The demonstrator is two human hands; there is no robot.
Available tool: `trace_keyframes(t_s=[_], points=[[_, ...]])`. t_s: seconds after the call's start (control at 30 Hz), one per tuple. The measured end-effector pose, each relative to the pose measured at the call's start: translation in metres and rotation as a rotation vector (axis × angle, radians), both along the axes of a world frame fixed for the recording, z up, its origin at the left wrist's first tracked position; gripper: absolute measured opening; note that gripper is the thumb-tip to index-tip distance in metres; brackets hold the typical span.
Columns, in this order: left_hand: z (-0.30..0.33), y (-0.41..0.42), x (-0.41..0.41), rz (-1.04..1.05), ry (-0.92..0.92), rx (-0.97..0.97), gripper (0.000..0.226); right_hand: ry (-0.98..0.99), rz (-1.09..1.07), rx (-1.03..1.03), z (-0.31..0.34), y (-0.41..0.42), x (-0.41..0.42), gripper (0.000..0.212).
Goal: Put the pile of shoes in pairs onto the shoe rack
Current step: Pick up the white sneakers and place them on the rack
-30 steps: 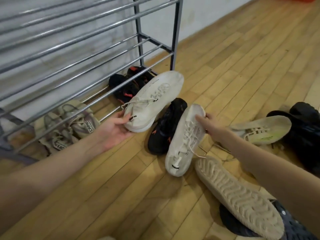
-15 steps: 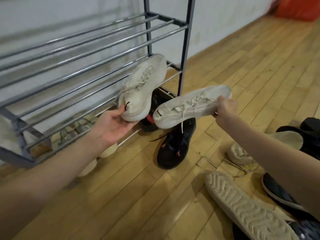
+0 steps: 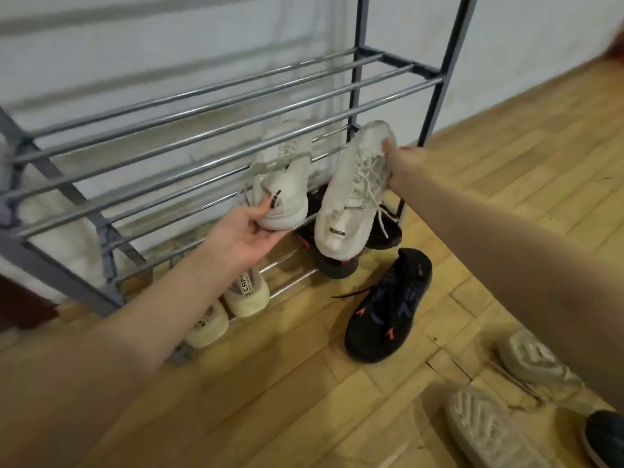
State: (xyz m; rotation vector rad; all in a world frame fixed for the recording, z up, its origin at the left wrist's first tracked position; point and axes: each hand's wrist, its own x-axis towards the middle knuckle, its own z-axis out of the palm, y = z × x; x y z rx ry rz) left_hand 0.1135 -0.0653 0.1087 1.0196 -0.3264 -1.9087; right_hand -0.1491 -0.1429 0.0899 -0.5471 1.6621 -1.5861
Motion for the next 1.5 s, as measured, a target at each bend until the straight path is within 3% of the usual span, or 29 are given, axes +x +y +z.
trace_keyframes(t_s=[0.2,0.33,0.43,0.53,0.6,0.77,0.87,0.93,1.03,1.13,1.23,1.43,1.5], points=[[0.0,-0.01,-0.01,-0.004,-0.014,0.008,0.016,0.174,-0.024,-0.021,0.004,-0.026,0.008,0.039],[-0.004,-0.015,-0.018,-0.01,-0.013,-0.007,0.029,0.428,0.102,0.1,-0.002,-0.026,0.014,0.042],[-0.007,-0.019,-0.023,0.0,-0.013,-0.018,0.026,0.752,0.211,0.138,-0.003,-0.013,0.018,0.038],[-0.015,-0.023,-0.02,-0.015,-0.19,-0.126,0.031,1.055,0.416,0.293,-0.005,0.009,0.019,0.053],[-0.018,-0.024,-0.016,-0.032,-0.354,-0.203,0.034,1.122,0.553,0.334,-0.007,0.021,0.019,0.068],[-0.02,-0.022,-0.015,-0.095,-0.751,-0.388,0.039,1.104,0.703,0.258,-0.002,0.056,0.023,0.108],[-0.022,-0.017,-0.017,-0.185,-0.9,-0.53,0.046,1.238,0.786,0.413,-0.009,0.075,0.033,0.121],[-0.025,-0.017,-0.016,-0.169,-0.98,-0.589,0.052,1.099,0.73,0.417,-0.014,0.078,0.04,0.125],[-0.031,-0.02,-0.015,-0.09,-1.071,-0.626,0.05,0.872,0.544,0.228,-0.016,0.079,0.045,0.104],[-0.03,-0.027,-0.019,-0.082,-1.12,-0.647,0.045,0.953,0.363,0.129,-0.005,0.075,0.042,0.081],[-0.025,-0.036,-0.029,-0.08,-1.11,-0.682,0.048,1.0,0.277,0.162,0.008,0.057,0.037,0.072],[-0.031,-0.039,-0.038,-0.101,-1.564,-0.783,0.057,0.98,0.291,0.227,-0.006,0.038,0.036,0.062],[-0.036,-0.035,-0.036,-0.12,-1.594,-0.761,0.057,0.994,0.292,0.158,-0.011,0.048,0.036,0.065]])
